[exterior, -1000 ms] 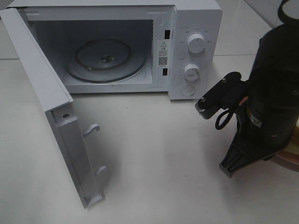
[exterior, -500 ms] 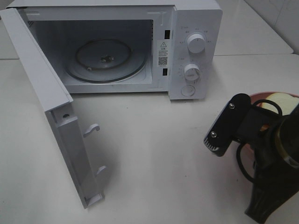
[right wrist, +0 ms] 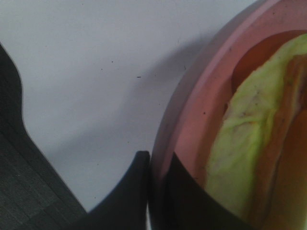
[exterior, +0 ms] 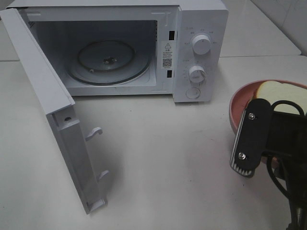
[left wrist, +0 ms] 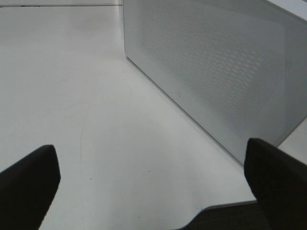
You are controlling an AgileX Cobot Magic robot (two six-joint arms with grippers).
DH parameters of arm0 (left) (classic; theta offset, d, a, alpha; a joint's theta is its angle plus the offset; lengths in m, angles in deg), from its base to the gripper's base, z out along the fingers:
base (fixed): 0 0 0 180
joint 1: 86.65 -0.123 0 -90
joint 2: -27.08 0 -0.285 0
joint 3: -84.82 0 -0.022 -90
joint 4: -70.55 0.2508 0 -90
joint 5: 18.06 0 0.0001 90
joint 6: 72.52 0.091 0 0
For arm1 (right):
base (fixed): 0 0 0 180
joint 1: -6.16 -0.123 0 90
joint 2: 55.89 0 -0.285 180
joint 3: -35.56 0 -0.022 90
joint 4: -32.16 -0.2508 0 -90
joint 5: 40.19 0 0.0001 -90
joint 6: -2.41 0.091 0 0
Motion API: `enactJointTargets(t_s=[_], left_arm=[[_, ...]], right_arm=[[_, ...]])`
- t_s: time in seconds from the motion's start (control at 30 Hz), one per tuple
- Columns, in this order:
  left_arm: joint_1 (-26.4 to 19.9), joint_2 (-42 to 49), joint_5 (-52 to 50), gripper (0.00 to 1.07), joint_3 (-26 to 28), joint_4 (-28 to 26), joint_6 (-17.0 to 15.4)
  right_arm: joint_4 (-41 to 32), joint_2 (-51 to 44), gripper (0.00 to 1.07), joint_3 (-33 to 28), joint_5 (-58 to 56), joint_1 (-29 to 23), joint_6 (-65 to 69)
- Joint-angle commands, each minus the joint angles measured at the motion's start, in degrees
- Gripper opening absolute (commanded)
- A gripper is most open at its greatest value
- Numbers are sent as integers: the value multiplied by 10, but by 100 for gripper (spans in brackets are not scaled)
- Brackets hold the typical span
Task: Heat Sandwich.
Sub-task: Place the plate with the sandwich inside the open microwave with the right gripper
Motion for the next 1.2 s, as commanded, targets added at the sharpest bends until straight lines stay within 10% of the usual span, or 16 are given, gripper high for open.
enactJointTargets(t_s=[0.03, 1.2], left_arm=[[2, 1, -3, 98, -1, -2, -1], [2, 1, -3, 98, -1, -2, -1]], right_arm=[[17, -5, 0, -2, 15, -2, -48], [15, -5, 2, -2, 180, -2, -432]])
